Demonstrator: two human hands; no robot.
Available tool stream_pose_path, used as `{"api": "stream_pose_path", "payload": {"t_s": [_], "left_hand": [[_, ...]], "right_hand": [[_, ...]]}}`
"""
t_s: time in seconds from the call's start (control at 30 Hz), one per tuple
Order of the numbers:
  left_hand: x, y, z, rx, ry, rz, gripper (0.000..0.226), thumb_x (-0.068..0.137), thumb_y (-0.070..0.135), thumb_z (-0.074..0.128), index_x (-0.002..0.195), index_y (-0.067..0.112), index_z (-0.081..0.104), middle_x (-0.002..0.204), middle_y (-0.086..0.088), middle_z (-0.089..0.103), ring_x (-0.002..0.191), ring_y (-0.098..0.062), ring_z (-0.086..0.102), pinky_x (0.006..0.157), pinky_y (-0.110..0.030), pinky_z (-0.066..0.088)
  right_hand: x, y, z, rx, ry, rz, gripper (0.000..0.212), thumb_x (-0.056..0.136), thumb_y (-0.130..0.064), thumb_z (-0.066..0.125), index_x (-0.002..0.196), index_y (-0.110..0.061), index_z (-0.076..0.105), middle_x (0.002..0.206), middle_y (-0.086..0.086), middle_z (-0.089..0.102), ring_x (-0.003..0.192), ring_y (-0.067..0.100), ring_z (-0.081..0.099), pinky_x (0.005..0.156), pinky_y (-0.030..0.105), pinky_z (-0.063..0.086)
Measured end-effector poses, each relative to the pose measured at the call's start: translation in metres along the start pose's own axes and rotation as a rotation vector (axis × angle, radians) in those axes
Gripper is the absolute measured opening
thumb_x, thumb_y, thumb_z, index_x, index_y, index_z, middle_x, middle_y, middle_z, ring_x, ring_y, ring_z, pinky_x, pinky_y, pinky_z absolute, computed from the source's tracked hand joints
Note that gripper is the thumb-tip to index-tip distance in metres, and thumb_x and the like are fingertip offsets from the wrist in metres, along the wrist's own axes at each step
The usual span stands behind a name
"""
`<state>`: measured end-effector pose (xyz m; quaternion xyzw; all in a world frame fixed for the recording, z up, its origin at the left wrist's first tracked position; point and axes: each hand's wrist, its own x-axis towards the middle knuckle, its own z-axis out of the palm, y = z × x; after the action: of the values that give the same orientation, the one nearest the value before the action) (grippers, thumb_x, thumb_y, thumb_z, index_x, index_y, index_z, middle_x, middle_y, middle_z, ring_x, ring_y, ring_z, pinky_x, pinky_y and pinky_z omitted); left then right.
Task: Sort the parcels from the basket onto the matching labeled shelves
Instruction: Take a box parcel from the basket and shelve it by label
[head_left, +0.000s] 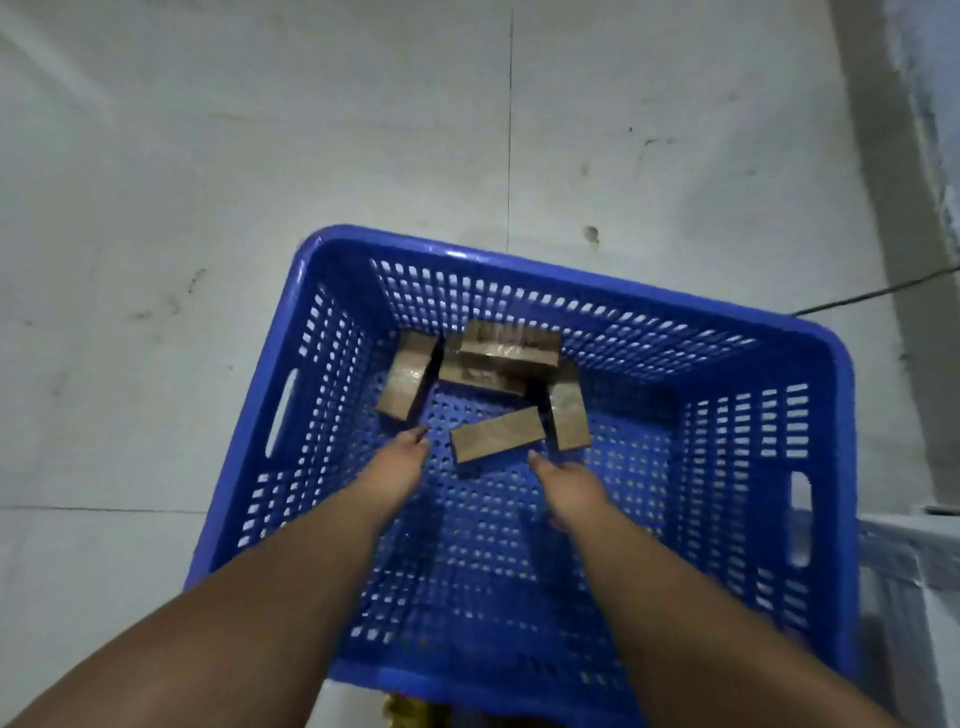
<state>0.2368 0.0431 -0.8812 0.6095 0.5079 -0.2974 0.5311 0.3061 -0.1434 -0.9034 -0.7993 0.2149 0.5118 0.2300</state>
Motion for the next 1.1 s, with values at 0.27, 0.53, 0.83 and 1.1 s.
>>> {"api": "stream_pose_path", "payload": {"t_s": [0.27,0.53,0.83,1.1], "left_hand": [[0.104,-0.034,0.052,-0.025,0.009,0.128,0.042,0.105,0.018,0.03,0.146,0.022,0.039,0.15,-0.012,0.039,0.094,-0.02,0.054,0.075,-0.026,0.044],[0.101,-0.076,0.08,-0.083,-0.184,0.198,0.026,0.103,0.009,0.039,0.11,0.01,0.064,0.141,0.008,0.045,0.13,-0.009,0.039,0.098,-0.019,0.032],[0.097,-0.074,0.084,-0.141,-0.073,0.102,0.046,0.1,0.03,0.045,0.145,0.03,0.038,0.139,0.002,0.052,0.121,-0.019,0.053,0.107,-0.041,0.041],[0.013,-0.04,0.069,-0.413,-0.124,0.128,0.053,0.099,0.029,0.051,0.147,0.037,0.031,0.136,0.006,0.055,0.119,-0.018,0.055,0.104,-0.049,0.043]], "right_hand": [[0.119,-0.033,0.066,0.529,0.128,0.151,0.112,0.056,-0.077,0.072,0.143,-0.016,0.034,0.135,0.01,0.048,0.109,0.037,0.054,0.069,0.047,0.058],[0.127,-0.005,0.087,0.489,0.205,0.016,0.077,0.073,-0.044,0.073,0.132,-0.011,0.035,0.124,0.013,0.054,0.103,0.035,0.058,0.083,0.044,0.054],[0.111,0.048,0.071,0.944,-0.21,-0.216,0.042,0.098,-0.012,0.049,0.137,-0.027,0.052,0.119,0.005,0.069,0.099,0.023,0.07,0.082,0.044,0.059],[0.03,0.051,0.027,0.926,-0.258,-0.269,0.039,0.1,-0.015,0.05,0.134,-0.033,0.053,0.12,0.001,0.069,0.105,0.023,0.068,0.077,0.038,0.059]]}}
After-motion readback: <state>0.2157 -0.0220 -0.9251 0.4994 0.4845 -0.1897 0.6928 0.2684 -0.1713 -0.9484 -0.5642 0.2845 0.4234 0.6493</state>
